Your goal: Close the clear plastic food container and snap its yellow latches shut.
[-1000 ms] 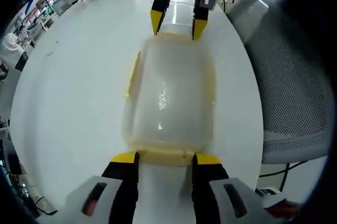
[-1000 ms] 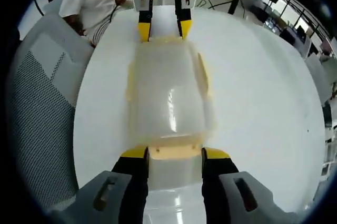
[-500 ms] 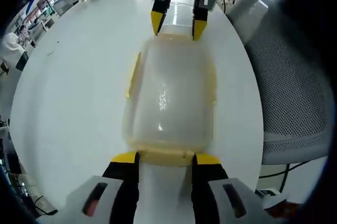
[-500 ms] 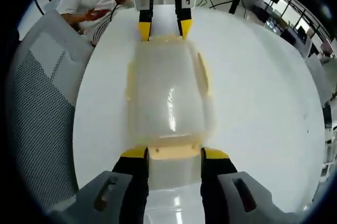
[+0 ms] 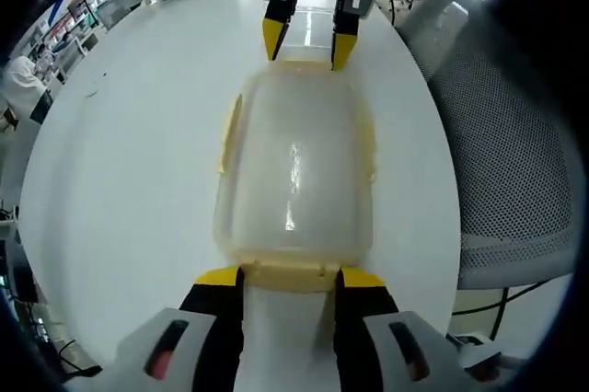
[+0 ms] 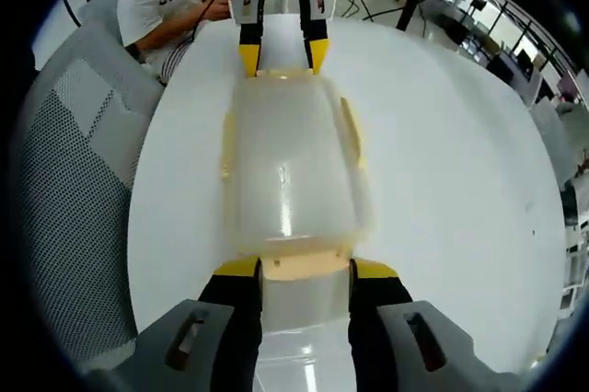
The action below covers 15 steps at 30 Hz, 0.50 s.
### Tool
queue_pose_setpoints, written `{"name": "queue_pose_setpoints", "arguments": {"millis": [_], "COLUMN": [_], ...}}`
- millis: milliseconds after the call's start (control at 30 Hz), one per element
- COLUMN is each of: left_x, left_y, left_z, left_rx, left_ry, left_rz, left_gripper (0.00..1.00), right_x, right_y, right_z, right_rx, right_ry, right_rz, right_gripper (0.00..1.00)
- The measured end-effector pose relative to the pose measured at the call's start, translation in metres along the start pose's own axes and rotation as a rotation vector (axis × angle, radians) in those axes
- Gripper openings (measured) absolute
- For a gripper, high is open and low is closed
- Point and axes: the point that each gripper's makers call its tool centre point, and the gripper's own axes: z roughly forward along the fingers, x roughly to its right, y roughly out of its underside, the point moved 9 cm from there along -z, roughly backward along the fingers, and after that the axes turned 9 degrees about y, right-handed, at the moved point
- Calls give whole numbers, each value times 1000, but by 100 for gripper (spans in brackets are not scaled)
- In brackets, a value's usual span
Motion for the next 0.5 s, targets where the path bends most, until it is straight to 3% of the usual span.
{"name": "queue_pose_setpoints", "arguments": {"millis": [500], "left_x": [12], "left_y": [2], "left_z": [-6], "left_rx": [14], "left_ry": [1], "left_rz": [-15], "left_gripper": [32], "right_x": [-1], "right_y": [-4], "right_z": [-8], "right_rx": [36], "right_ry": [-18], "right_rz": [-34], "right_gripper": [33]}}
